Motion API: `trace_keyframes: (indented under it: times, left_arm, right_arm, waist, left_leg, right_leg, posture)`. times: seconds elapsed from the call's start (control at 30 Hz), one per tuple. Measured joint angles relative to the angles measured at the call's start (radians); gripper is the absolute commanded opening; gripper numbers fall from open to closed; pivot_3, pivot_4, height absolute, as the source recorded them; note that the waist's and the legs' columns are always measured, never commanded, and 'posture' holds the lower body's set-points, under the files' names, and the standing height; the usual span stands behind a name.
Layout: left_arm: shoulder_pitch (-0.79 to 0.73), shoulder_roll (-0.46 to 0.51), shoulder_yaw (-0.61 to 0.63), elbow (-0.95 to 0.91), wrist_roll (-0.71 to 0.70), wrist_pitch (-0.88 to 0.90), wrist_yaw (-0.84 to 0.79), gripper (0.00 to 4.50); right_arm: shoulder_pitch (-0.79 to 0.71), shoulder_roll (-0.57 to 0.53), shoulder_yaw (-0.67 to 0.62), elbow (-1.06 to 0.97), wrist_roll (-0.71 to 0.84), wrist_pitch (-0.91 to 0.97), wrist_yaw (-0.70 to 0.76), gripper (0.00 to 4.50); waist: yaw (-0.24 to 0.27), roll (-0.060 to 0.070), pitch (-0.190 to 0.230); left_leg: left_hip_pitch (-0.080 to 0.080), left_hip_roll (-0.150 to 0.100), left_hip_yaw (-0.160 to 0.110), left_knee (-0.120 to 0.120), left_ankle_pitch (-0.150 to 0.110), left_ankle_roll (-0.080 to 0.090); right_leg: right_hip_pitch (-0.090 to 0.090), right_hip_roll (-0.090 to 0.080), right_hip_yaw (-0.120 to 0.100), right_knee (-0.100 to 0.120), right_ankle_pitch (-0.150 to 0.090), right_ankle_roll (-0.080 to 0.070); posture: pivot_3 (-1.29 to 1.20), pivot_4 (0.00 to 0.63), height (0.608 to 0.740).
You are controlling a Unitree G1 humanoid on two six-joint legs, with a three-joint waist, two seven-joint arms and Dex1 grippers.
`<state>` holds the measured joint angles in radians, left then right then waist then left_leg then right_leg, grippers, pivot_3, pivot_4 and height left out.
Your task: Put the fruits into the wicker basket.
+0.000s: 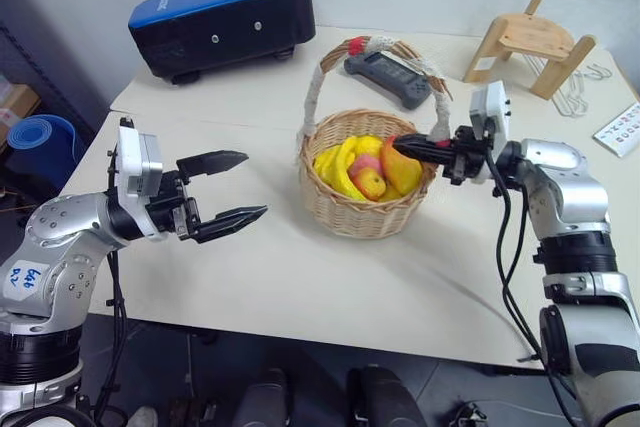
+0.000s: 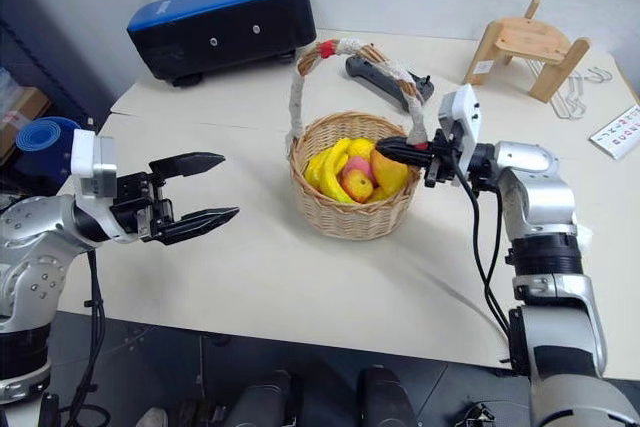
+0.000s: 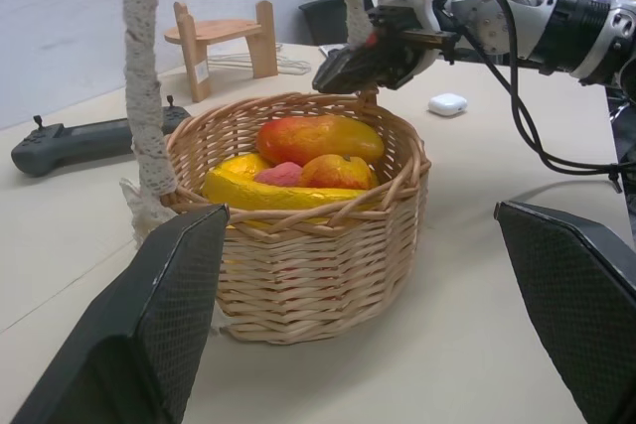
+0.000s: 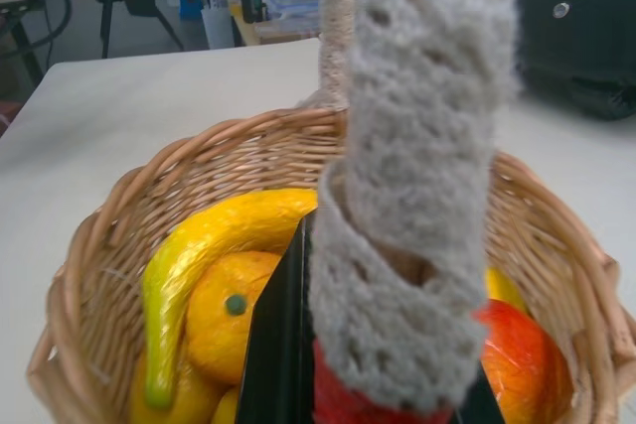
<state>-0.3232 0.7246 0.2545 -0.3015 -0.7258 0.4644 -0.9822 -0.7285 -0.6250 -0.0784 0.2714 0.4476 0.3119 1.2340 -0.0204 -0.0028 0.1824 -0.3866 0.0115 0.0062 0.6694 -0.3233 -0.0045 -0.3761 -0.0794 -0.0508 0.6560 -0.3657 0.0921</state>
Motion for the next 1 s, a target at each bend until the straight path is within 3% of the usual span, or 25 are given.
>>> trace_keyframes:
  times: [0.23, 0.43, 0.83, 1.0]
  left_arm:
    - [-0.028, -0.018, -0.033, 0.039, 0.009, -0.025, -0.033, 4.5]
    - [-0.072, -0.039, -0.073, 0.096, 0.028, -0.046, -0.071, 4.5]
    - [-0.151, -0.064, -0.119, 0.193, 0.067, -0.082, -0.126, 4.5]
    - [-0.152, -0.064, -0.119, 0.195, 0.068, -0.083, -0.132, 4.5]
  right_arm:
    - [0.213, -0.045, -0.232, -0.277, 0.09, 0.115, -0.235, 0.04]
    - [0.358, -0.047, -0.449, -0.366, 0.097, 0.103, -0.447, 0.04]
    - [0.493, -0.014, -0.509, -0.277, -0.002, -0.056, -0.631, 0.04]
    - [0.532, -0.015, -0.521, -0.254, 0.035, -0.039, -0.62, 1.27]
  waist:
    - [0.017, 0.0, 0.0]
    - [0.02, 0.0, 0.0]
    - [0.013, 0.001, 0.0]
    - [0.016, 0.001, 0.0]
  left_leg:
    - [0.0, 0.0, 0.0, 0.0, 0.0, 0.0]
    - [0.0, -0.001, 0.002, 0.0, 0.0, 0.0]
    - [0.002, 0.0, 0.004, -0.001, 0.001, 0.0]
    - [0.002, 0.0, 0.004, -0.001, 0.001, 0.0]
  right_leg:
    - [0.0, 0.0, 0.0, 0.0, 0.0, 0.0]
    - [0.0, 0.0, 0.001, 0.0, 0.0, 0.0]
    - [0.0, 0.002, 0.003, 0.001, 0.0, 0.0]
    - [0.0, 0.002, 0.003, 0.002, 0.0, 0.0]
  posture:
    - [0.0, 0.15, 0.74]
    - [0.0, 0.15, 0.74]
    - [0.0, 0.15, 0.74]
    - [0.0, 0.15, 0.74]
